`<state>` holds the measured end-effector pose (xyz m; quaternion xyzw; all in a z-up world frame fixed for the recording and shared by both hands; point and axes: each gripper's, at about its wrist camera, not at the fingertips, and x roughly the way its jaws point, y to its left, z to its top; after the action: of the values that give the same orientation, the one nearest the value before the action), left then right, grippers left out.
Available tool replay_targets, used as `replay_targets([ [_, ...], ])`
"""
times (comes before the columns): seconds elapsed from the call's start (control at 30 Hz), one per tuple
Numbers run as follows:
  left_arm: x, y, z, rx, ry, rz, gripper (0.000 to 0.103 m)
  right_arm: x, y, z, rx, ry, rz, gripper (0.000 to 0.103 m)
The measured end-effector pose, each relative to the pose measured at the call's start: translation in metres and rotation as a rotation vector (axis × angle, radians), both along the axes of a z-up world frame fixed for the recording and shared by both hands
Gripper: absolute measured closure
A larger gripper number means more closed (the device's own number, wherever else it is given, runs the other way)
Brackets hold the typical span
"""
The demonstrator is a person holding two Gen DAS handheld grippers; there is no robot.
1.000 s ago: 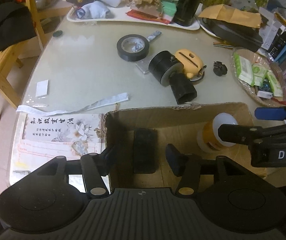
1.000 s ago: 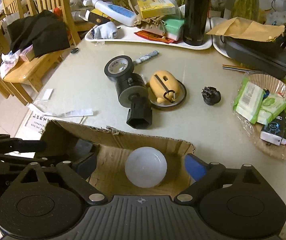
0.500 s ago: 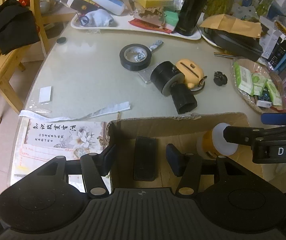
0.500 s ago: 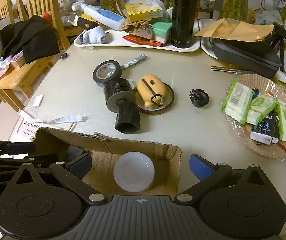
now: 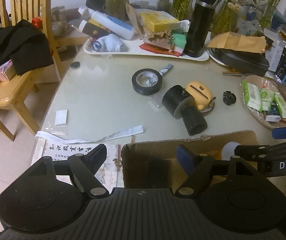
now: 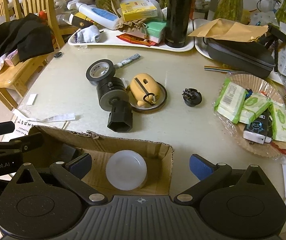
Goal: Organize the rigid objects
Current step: 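Move the right gripper back toward the black cylindrical object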
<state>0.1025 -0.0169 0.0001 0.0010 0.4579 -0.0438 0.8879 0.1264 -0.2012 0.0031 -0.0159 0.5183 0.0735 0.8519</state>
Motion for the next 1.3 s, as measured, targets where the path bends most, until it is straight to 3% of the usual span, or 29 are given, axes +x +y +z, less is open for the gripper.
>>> replay_targets([
  [0.37,0.000,0.001,0.001,0.012,-0.012,-0.005,0.027,0.001,-0.001,0.002,-0.007,-0.009,-0.007,0.000],
  [0.73,0.008,-0.003,0.014,0.094,-0.042,-0.086,0.027,0.011,-0.016,0.006,0.015,-0.031,-0.055,0.000],
  [1.07,0.028,-0.003,0.018,0.114,-0.060,-0.135,0.027,0.027,-0.013,0.000,0.089,-0.035,-0.035,0.000],
  [1.3,0.032,0.005,0.016,0.090,-0.043,-0.111,0.027,0.045,-0.002,-0.009,0.121,-0.027,0.009,0.000],
])
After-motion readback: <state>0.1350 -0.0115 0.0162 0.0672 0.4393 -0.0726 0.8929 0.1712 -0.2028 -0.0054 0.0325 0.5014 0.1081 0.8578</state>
